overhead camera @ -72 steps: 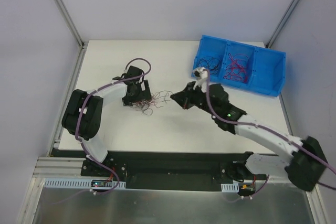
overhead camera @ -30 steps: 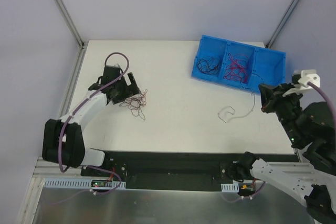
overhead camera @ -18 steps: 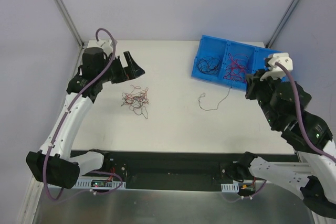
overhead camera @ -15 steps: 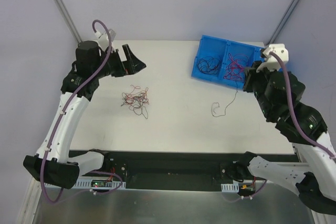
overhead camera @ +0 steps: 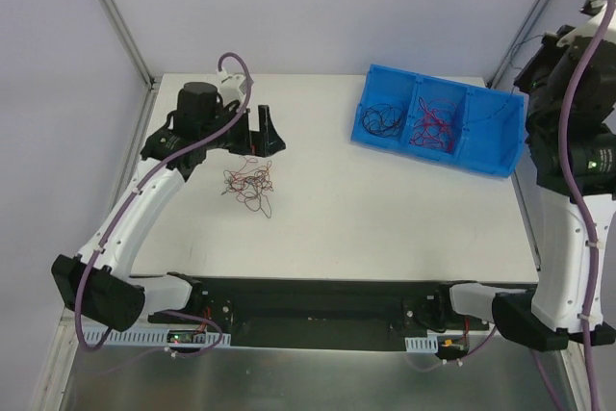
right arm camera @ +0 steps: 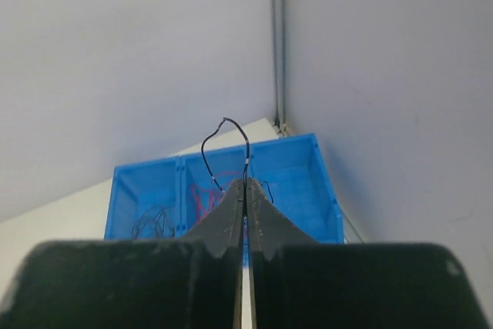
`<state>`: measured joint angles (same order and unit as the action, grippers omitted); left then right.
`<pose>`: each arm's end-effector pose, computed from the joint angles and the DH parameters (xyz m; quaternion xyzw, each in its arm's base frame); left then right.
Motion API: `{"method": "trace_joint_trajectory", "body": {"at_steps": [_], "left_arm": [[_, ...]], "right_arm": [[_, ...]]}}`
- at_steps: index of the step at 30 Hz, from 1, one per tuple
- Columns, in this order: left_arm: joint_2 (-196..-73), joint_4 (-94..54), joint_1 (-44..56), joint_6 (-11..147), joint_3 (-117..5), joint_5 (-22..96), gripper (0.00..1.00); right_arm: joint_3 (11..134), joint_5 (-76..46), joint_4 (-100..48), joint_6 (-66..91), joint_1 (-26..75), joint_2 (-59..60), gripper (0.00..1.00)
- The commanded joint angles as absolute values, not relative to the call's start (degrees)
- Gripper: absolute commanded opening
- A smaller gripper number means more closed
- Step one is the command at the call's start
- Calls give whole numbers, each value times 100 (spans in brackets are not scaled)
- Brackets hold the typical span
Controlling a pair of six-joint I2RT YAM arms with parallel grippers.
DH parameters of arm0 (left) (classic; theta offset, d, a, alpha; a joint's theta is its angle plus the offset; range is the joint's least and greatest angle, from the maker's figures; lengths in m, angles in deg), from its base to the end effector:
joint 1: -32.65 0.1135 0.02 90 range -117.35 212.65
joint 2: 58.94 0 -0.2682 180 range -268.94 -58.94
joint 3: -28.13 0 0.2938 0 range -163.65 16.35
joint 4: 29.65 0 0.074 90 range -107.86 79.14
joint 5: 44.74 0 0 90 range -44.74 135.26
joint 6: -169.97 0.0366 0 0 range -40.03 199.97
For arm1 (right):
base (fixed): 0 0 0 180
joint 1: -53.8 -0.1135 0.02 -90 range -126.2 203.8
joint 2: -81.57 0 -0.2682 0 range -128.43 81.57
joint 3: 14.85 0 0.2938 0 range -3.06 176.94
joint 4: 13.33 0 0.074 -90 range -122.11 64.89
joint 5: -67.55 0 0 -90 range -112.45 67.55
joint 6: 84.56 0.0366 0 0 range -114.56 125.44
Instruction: Untangle the cables
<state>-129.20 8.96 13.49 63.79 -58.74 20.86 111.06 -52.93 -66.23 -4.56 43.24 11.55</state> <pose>0.2883 -0.1162 0.4097 0.1392 0.8070 -0.3328 0.4676 0.1986 0.0181 0.6143 0.0691 0.6876 -0.1775 0.7007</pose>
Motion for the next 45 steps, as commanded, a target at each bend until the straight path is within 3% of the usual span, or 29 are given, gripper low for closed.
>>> {"method": "trace_joint_trajectory", "body": {"at_steps": [1, 8, 18, 26, 37, 39, 42, 45], "left_arm": [[-13180, 982, 1323, 6705, -5573, 2321, 97], [-13031, 841, 1270, 6617, -5353, 2206, 97], [-12952, 824, 1261, 6582, -5344, 2048, 97], [-12873, 824, 1261, 6635, -5309, 2205, 98], [-12820, 780, 1261, 6705, -5238, 2478, 99], [-12837, 789, 1261, 6723, -5230, 2496, 99], [-12890, 780, 1261, 6705, -5221, 2496, 99], [-12978, 780, 1261, 6714, -5221, 2505, 99]], "right_arm": [[11917, -4847, -6493, -317, 5054, 653, 0], [12956, -4232, -6291, 113, 6135, -473, 1], [10682, -3862, -5272, 378, 6778, -869, 0], [9732, -3529, -5104, 245, 6831, -1598, 0], [10388, -2949, -5691, 97, 6919, -3619, 1], [10740, -2843, -6007, 70, 6910, -3813, 9], [11118, -2904, -6561, 175, 6901, -3762, 34], [11085, -3079, -6835, 271, 6831, -3245, 49]]}}
